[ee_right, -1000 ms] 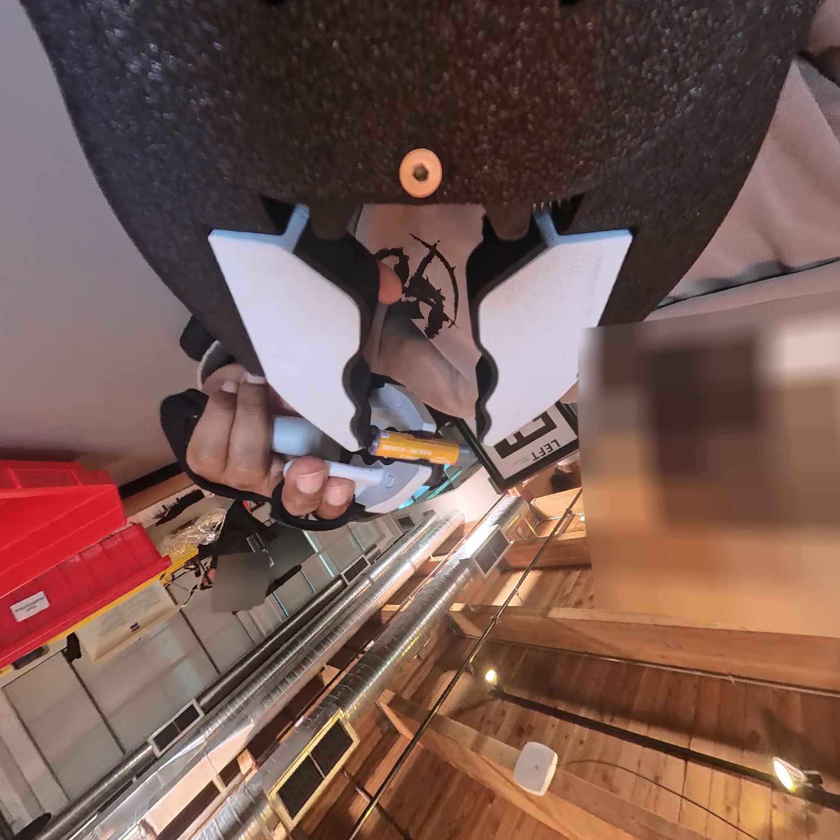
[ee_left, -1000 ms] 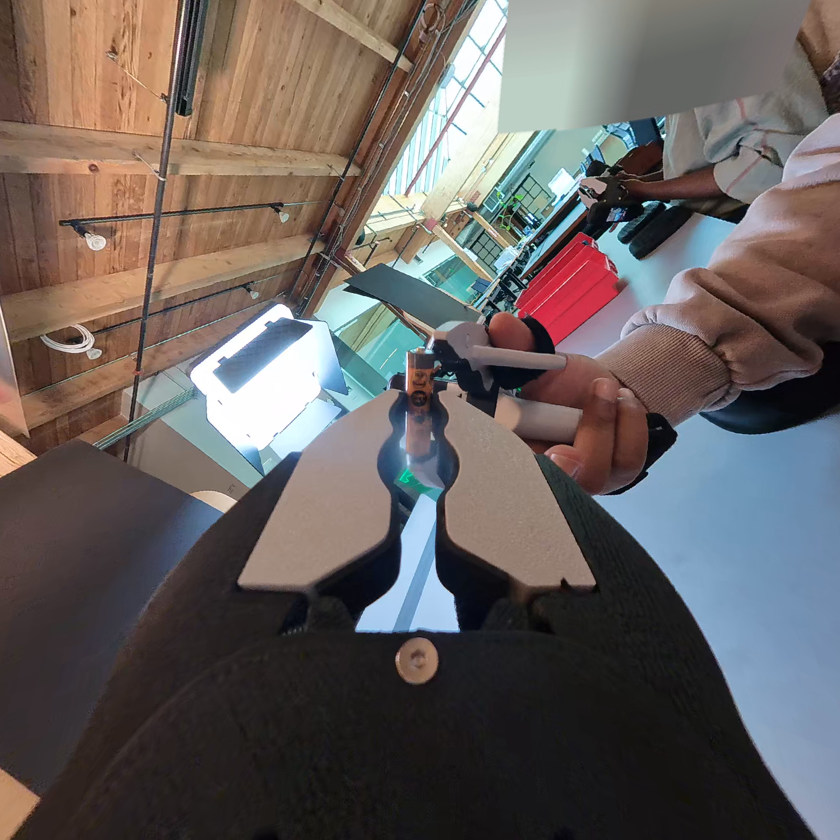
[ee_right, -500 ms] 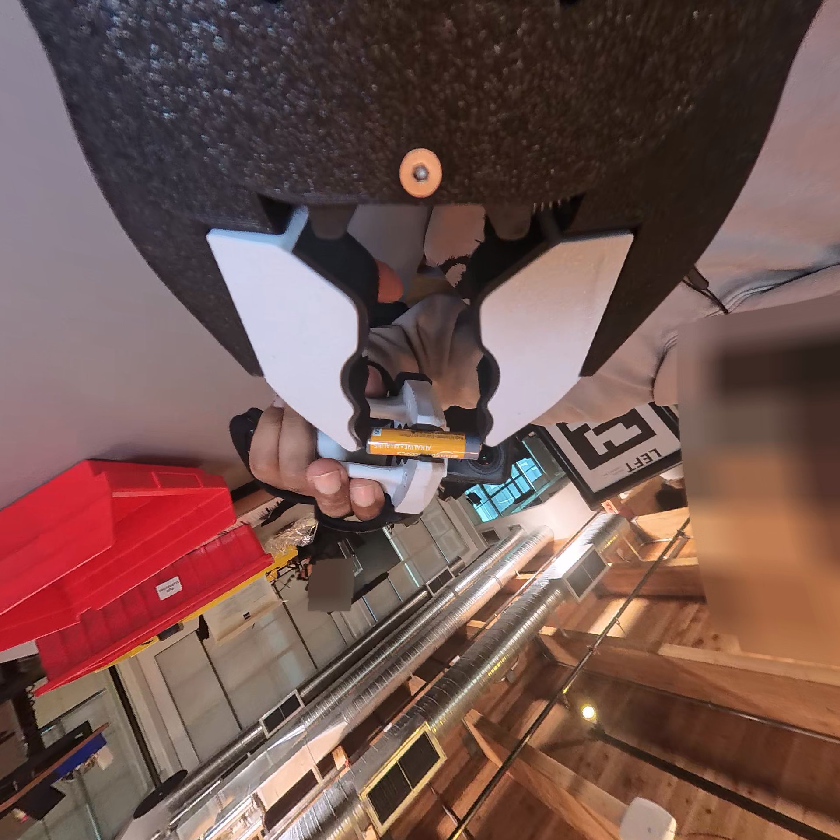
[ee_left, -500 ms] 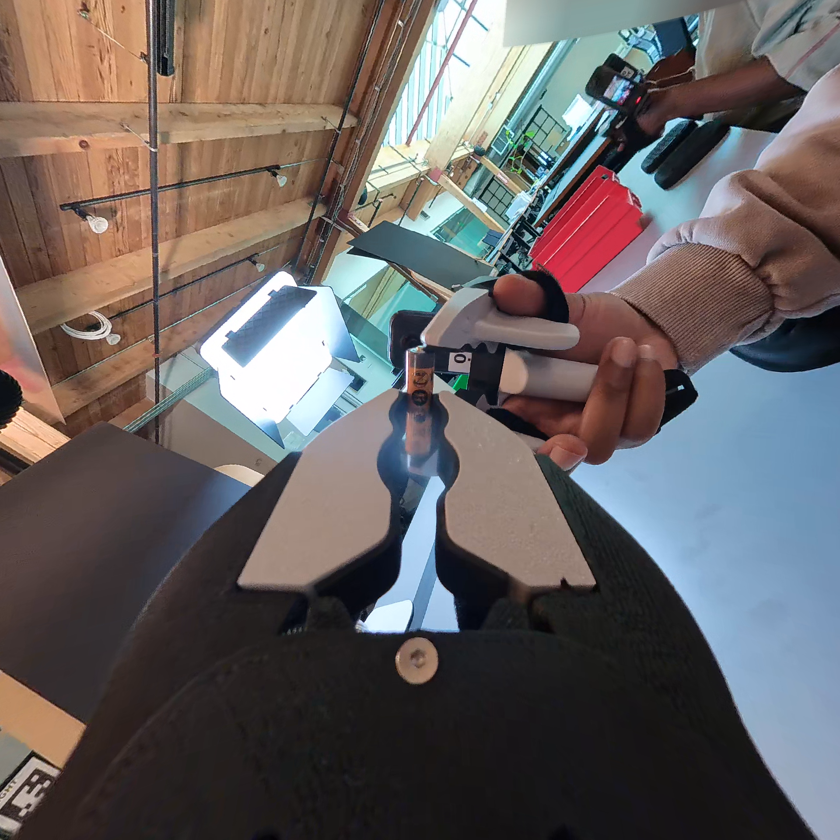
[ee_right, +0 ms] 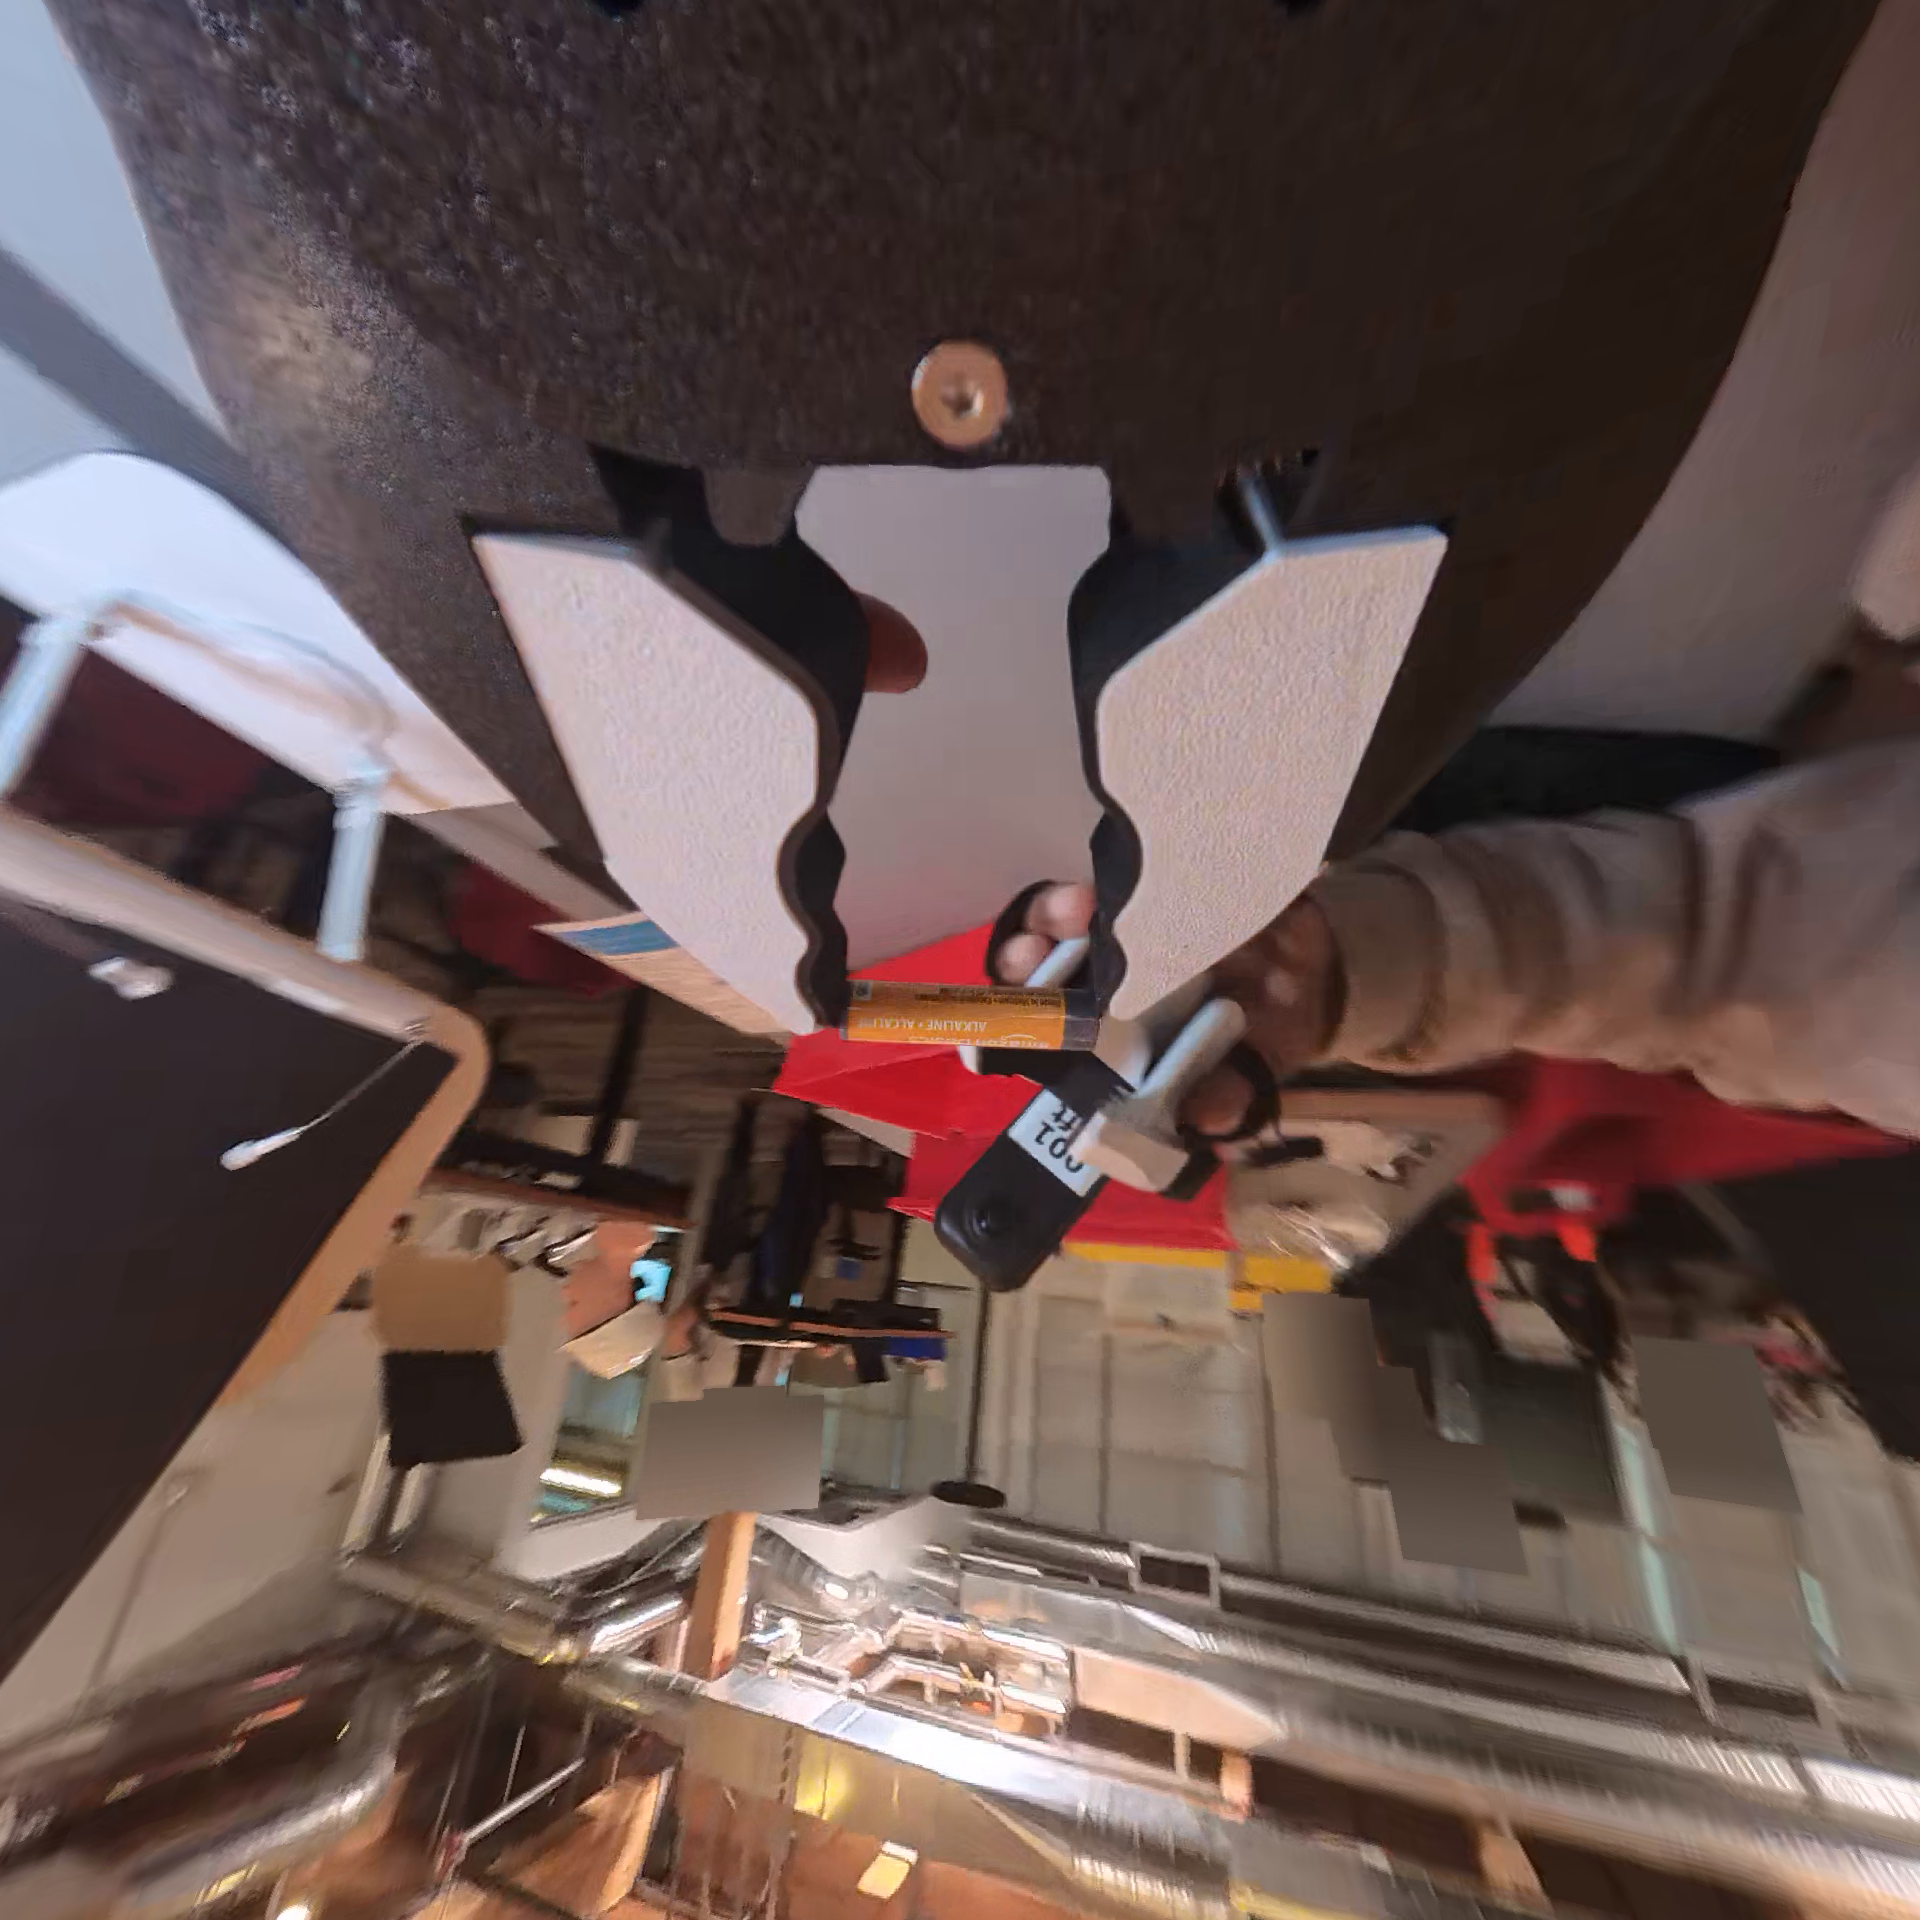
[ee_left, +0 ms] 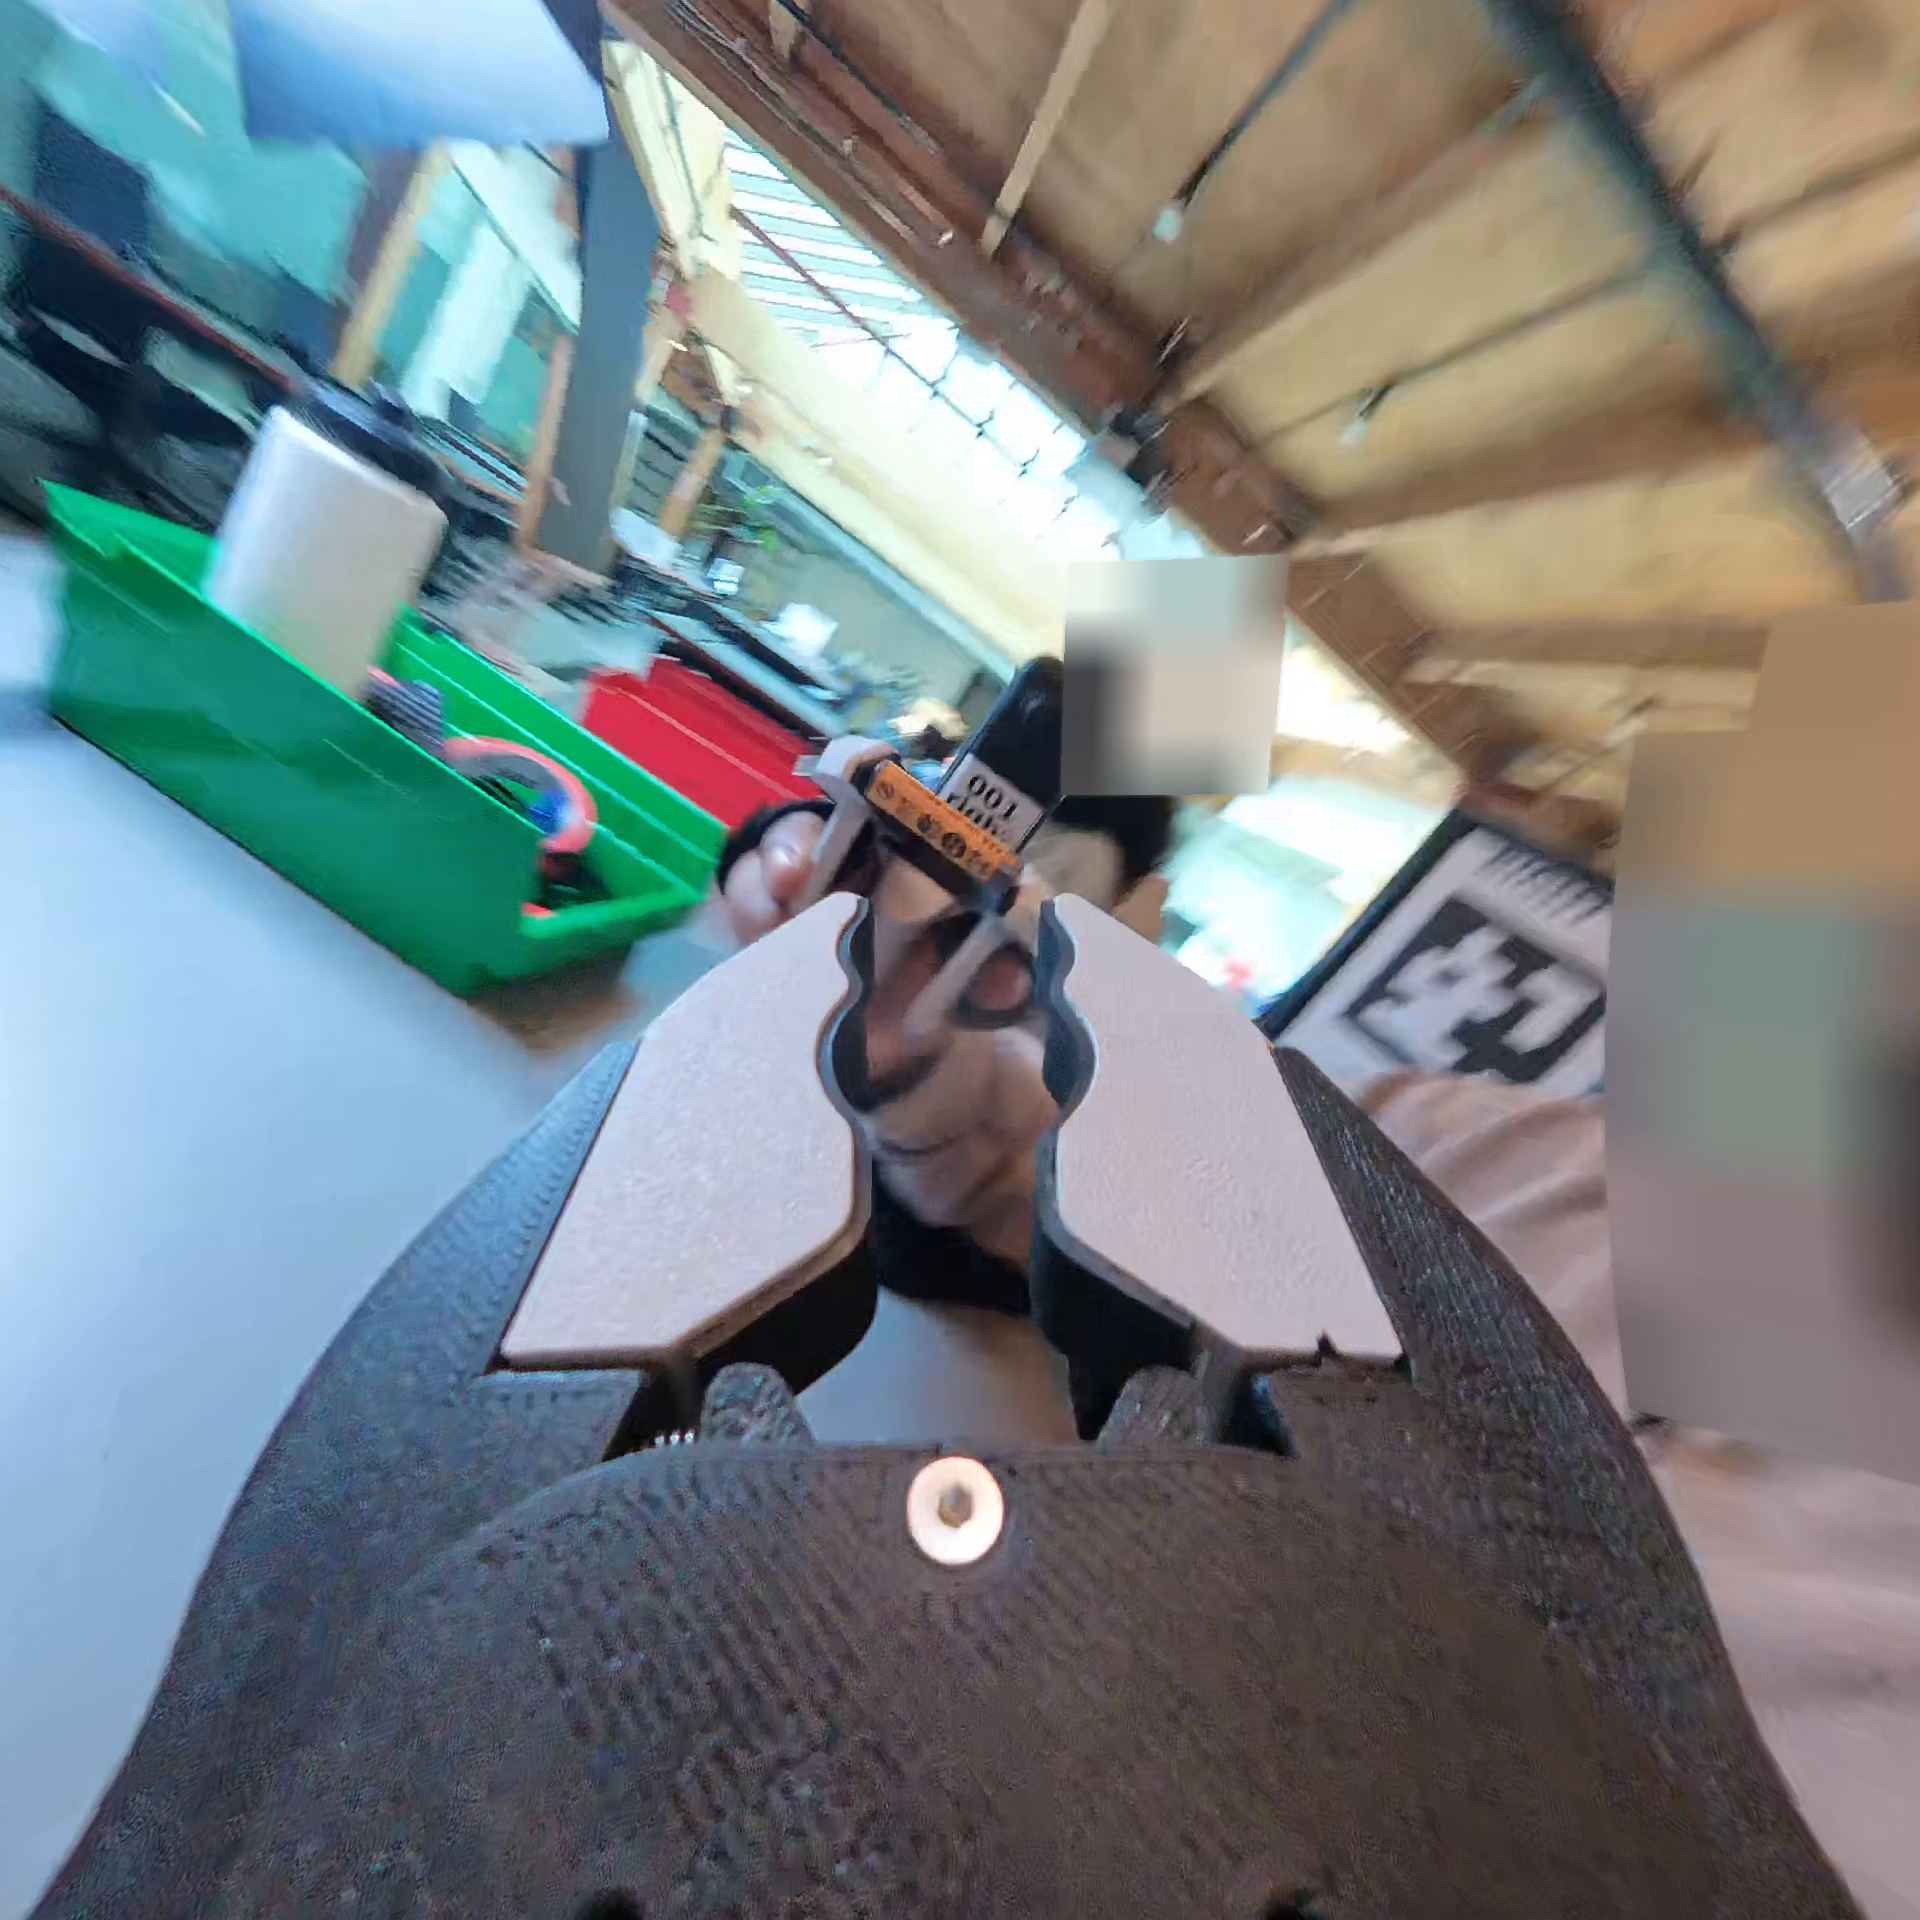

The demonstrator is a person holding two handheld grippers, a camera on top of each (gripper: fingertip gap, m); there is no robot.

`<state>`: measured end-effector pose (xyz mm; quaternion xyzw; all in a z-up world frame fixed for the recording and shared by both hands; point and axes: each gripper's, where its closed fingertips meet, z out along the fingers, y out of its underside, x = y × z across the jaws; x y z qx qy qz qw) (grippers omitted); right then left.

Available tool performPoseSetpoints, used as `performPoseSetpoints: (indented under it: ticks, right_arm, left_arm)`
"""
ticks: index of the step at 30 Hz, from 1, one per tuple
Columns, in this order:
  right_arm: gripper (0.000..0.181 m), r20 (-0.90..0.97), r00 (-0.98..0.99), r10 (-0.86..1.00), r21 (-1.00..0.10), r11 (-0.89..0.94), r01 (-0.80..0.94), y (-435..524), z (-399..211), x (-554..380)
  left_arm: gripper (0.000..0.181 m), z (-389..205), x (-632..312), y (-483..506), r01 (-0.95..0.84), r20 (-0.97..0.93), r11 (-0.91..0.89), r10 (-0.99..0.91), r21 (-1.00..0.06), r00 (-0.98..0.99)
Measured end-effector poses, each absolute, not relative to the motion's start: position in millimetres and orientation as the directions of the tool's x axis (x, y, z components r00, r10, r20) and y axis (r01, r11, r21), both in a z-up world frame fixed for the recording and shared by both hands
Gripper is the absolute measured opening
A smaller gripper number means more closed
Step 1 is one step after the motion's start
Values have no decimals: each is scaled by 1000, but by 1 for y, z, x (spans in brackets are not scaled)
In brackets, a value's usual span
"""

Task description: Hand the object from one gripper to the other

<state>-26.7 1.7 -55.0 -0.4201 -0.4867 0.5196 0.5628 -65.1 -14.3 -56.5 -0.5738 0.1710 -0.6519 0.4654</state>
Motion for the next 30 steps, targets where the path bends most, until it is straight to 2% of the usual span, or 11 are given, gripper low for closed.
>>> performPoseSetpoints:
  ticks: [2, 5, 7, 11, 14, 17, 21, 23, 25, 27, 30]
  right_arm:
    - [46, 297, 73, 952, -947, 304, -103, 4, -64, -30]
    - [46, 510, 102, 854, -859, 512, 0, -7, -79, -40]
    - [46, 613, 96, 784, -790, 611, 59, -15, -88, -47]
    - [46, 733, 98, 674, -680, 717, 156, -21, -99, -55]
    - [46, 733, 111, 671, -680, 714, 170, -21, -99, -56]
    - [48, 575, 110, 811, -817, 563, 127, -17, -95, -57]
    - [47, 107, -5, 994, -994, 107, -8, -14, -85, -55]
    - [41, -169, -147, 975, -981, -180, -65, -21, -82, -57]
    - [36, -362, -250, 898, -915, -394, -92, -26, -80, -61]
    - [33, -422, -296, 857, -879, -467, -97, -34, -79, -66]
    - [31, -329, -224, 917, -926, -360, -114, -37, -83, -70]
  left_arm:
    - [31, -64, -64, -12, 423, 685, -630, -728, -652, -27]
    - [33, -75, -53, -14, 379, 727, -696, -681, -609, -83]
    - [31, -85, -43, -16, 328, 733, -702, -679, -632, -43]
    - [12, -93, -36, -23, 253, 697, -675, -717, -693, -3]
    - [10, -94, -37, -23, 222, 599, -572, -796, -790, 82]
    - [10, -83, -44, -21, 247, 496, -453, -856, -856, 148]
    - [10, -54, -64, -20, 404, 402, -312, -901, -860, 160]
    - [10, -42, -74, -21, 493, 377, -257, -913, -831, 159]
    - [10, -36, -79, -20, 550, 361, -215, -917, -807, 172]
    - [10, -39, -75, -21, 560, 357, -207, -918, -802, 171]
    - [10, -53, -61, -19, 533, 381, -241, -909, -811, 169]
